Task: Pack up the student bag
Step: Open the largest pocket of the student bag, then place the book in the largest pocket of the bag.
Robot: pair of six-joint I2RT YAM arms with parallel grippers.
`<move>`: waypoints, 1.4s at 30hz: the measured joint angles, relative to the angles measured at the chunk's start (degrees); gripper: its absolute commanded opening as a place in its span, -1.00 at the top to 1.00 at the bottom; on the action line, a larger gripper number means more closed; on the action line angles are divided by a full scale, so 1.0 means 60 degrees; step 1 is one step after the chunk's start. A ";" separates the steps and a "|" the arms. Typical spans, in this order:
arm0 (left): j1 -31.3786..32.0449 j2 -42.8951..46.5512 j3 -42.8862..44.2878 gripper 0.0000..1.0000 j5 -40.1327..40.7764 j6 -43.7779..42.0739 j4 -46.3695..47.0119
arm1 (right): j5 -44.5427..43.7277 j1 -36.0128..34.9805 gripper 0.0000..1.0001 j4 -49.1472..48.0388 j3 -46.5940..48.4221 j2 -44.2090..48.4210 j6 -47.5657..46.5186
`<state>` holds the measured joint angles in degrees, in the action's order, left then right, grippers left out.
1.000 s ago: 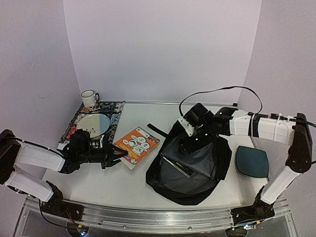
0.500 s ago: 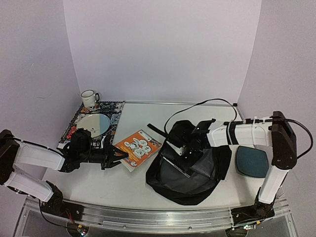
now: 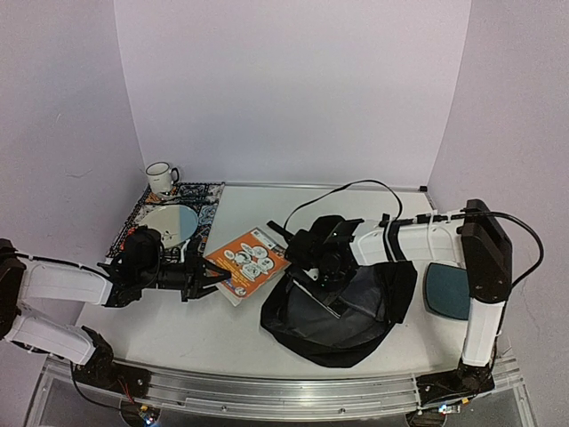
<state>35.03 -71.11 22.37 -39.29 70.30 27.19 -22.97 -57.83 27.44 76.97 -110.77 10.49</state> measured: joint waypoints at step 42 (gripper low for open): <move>0.0657 0.1275 0.1676 1.00 0.0062 -0.1099 -0.4670 | 0.0415 0.0749 1.00 -0.1113 0.3056 -0.0607 0.0011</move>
<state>38.97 -63.46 32.42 -38.91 63.71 -0.83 -20.48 -53.34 20.76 95.31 -114.41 10.55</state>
